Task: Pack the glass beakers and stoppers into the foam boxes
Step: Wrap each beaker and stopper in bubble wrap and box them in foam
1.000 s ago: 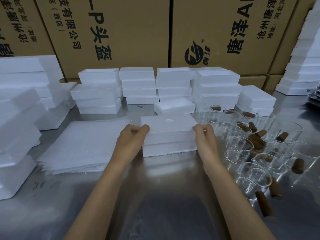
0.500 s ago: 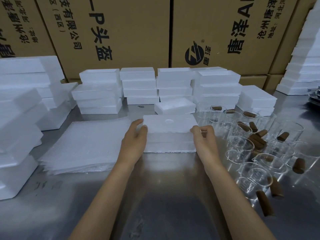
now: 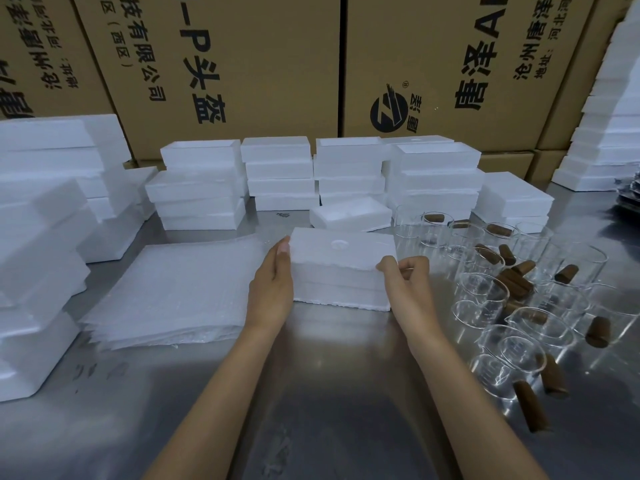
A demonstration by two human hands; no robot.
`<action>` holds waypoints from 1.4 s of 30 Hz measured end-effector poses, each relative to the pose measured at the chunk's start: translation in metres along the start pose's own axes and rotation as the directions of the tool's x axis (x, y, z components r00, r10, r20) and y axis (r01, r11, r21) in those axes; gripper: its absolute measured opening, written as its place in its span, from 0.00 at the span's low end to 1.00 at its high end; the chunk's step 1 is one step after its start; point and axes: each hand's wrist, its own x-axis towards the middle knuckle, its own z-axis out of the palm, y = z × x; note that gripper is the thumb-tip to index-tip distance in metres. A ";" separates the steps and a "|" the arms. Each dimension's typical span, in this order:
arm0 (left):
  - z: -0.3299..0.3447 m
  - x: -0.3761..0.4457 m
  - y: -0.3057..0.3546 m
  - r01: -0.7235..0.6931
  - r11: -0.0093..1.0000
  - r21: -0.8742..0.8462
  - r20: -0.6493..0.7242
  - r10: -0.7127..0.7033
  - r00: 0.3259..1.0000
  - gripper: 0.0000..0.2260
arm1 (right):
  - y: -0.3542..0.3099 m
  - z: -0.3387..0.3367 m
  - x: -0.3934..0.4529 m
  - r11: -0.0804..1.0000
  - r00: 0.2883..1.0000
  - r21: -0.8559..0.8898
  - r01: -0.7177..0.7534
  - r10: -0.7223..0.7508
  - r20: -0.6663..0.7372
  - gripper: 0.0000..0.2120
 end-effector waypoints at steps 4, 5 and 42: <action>-0.001 0.003 -0.001 0.027 1.000 0.001 0.002 -0.027 1.000 0.19 | -0.001 0.000 0.000 1.000 1.000 0.018 -0.014 0.014 0.003 0.12; -0.002 0.003 -0.001 0.040 0.999 -0.004 0.014 -0.040 0.999 0.19 | -0.001 0.001 -0.001 0.999 1.000 0.026 -0.022 0.022 0.001 0.12; -0.090 0.009 -0.006 -0.244 0.954 0.177 -0.257 0.284 0.924 0.23 | -0.182 0.137 -0.051 0.911 0.792 0.308 -0.273 0.032 0.609 0.13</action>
